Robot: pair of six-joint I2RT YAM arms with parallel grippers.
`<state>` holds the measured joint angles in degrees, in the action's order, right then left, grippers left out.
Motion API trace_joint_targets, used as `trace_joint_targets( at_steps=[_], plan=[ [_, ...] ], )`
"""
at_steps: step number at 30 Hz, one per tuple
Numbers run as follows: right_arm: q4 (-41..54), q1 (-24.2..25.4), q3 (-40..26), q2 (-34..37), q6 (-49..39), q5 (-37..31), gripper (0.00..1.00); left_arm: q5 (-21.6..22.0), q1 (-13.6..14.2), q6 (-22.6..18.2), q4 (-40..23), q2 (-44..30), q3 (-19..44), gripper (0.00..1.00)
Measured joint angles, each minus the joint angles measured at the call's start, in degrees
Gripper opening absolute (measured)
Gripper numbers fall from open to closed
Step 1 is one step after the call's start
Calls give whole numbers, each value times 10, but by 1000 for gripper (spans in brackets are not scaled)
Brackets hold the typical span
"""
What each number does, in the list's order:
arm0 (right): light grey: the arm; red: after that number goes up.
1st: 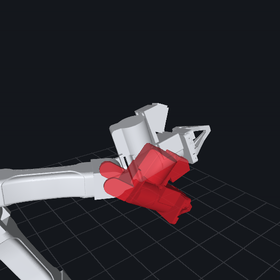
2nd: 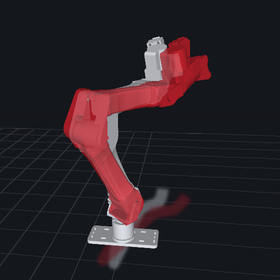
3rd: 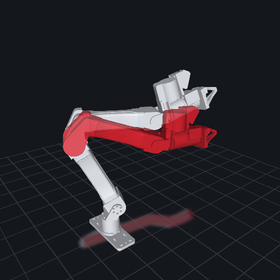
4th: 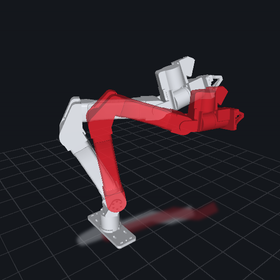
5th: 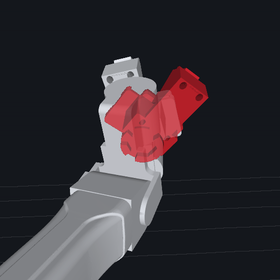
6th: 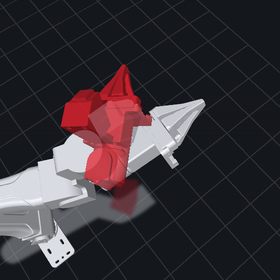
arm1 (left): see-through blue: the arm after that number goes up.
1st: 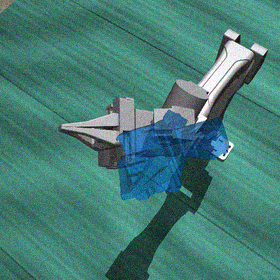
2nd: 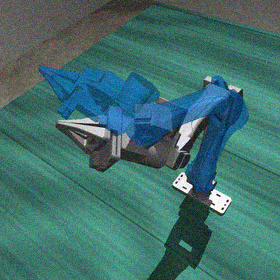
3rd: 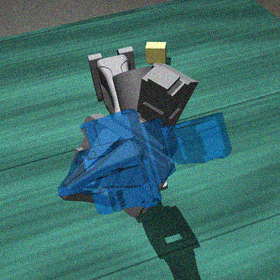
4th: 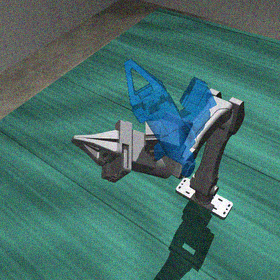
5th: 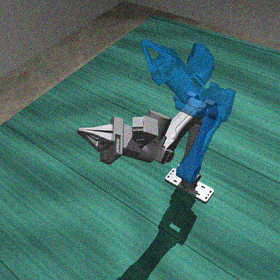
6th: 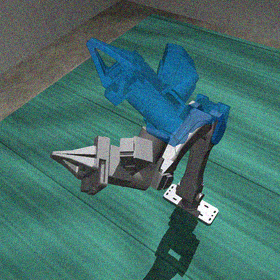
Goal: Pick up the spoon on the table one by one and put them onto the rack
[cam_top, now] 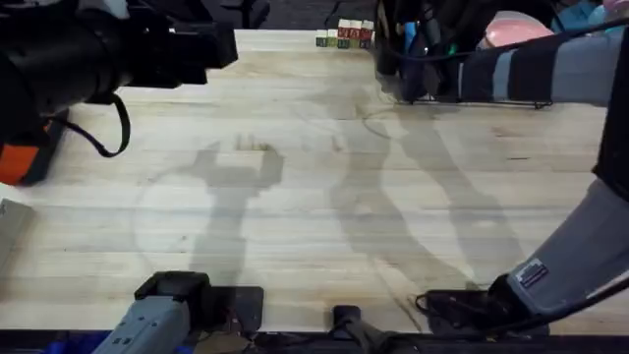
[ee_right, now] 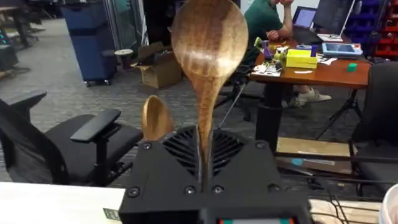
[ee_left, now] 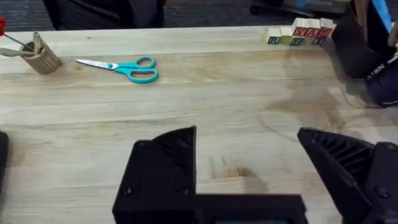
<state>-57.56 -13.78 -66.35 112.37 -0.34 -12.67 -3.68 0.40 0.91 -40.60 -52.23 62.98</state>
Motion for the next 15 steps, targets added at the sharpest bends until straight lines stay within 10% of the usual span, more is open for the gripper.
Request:
trace_joint_targets(
  at_steps=[15],
  plan=[
    [51,1,0,33,4,0,34,0,0,0,-1,0,0,993]
  ],
)
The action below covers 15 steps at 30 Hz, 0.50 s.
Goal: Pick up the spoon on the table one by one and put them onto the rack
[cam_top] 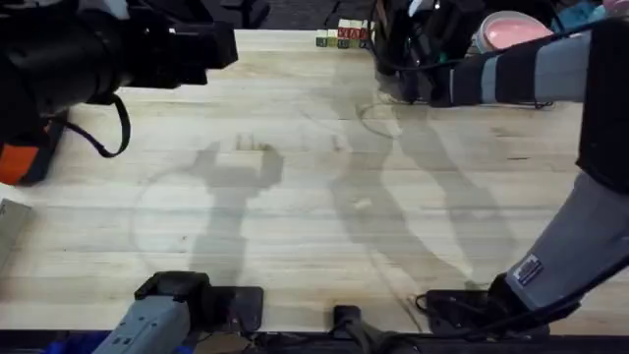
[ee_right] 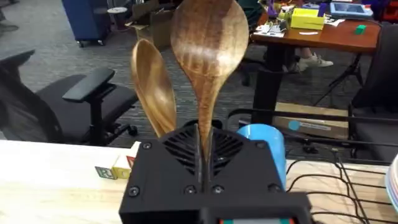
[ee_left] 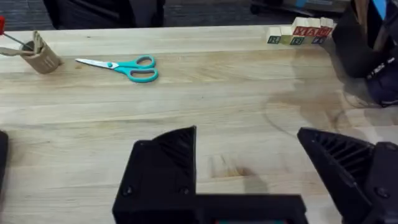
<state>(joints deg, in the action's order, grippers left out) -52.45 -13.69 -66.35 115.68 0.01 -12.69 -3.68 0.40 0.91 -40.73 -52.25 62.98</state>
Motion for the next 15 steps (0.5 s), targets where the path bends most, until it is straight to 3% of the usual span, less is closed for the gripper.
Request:
trace_joint_targets(
  at_steps=[15],
  plan=[
    [53,-29,0,-4,-93,-55,33,0,0,0,-1,0,0,993]
  ],
)
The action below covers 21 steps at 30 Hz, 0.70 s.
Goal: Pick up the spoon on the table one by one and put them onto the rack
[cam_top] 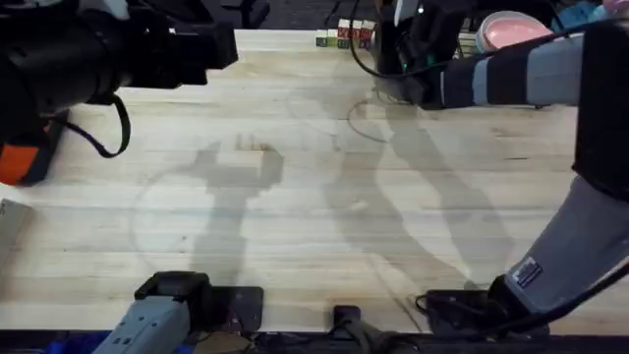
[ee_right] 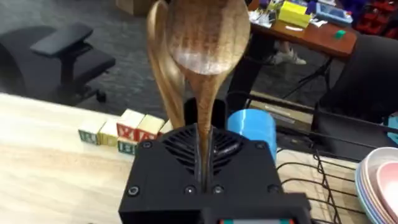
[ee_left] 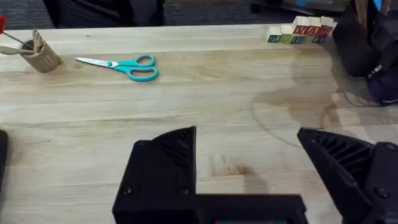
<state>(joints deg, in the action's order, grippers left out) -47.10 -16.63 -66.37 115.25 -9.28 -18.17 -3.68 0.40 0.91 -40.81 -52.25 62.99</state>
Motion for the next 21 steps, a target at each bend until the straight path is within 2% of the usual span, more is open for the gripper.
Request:
trace_joint_targets(
  at_steps=[11,17,21],
  plan=[
    [165,-5,0,-78,-2,-1,29,0,0,0,-11,0,0,992],
    [270,-5,0,-126,-1,23,31,0,0,0,-11,0,0,993],
    [305,-4,0,-136,-1,30,37,0,0,0,-11,0,0,993]
  ],
)
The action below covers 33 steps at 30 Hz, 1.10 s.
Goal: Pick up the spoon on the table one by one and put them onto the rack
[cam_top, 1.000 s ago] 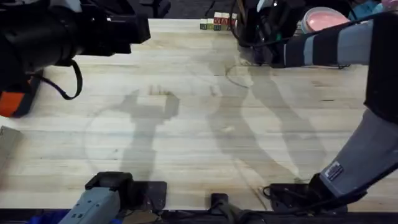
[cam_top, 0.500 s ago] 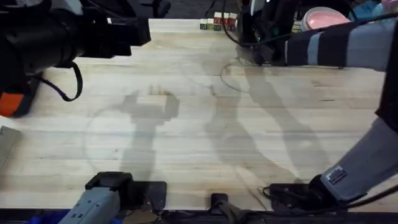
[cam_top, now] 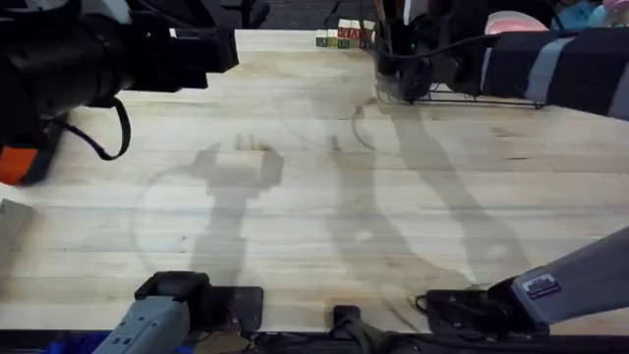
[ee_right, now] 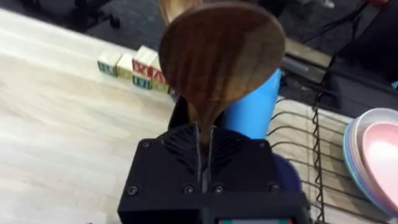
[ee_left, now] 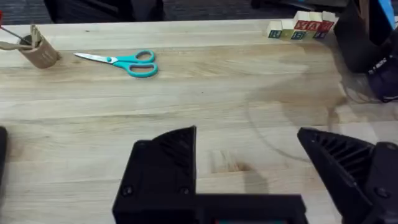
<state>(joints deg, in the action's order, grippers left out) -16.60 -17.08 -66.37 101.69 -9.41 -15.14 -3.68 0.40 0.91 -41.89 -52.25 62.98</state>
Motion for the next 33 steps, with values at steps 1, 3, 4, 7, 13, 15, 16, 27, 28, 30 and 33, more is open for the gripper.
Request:
trace_joint_targets(
  at_steps=[1,3,4,7,13,15,16,27,28,30,33],
  plan=[
    [7,0,0,0,0,2,46,0,0,0,0,0,0,993],
    [20,0,0,-1,1,5,54,0,0,0,-5,0,0,993],
    [22,0,0,-2,2,6,55,0,0,0,-8,0,0,995],
    [27,0,-1,-3,7,8,54,0,0,0,-15,0,0,993],
    [27,8,-1,-4,20,12,96,0,0,0,-21,0,0,993],
    [29,13,-1,-4,26,12,135,0,0,0,-21,0,0,995],
    [30,15,-1,-4,26,12,164,0,0,0,-21,0,0,993],
    [38,18,-1,-17,32,12,474,0,0,0,-21,0,0,993],
    [38,18,-1,-22,32,12,480,0,0,0,-21,0,0,993],
    [38,18,-1,-36,32,12,487,0,0,0,-20,0,0,993],
    [38,18,-1,-59,33,12,495,0,0,0,-20,0,0,994]
  ],
)
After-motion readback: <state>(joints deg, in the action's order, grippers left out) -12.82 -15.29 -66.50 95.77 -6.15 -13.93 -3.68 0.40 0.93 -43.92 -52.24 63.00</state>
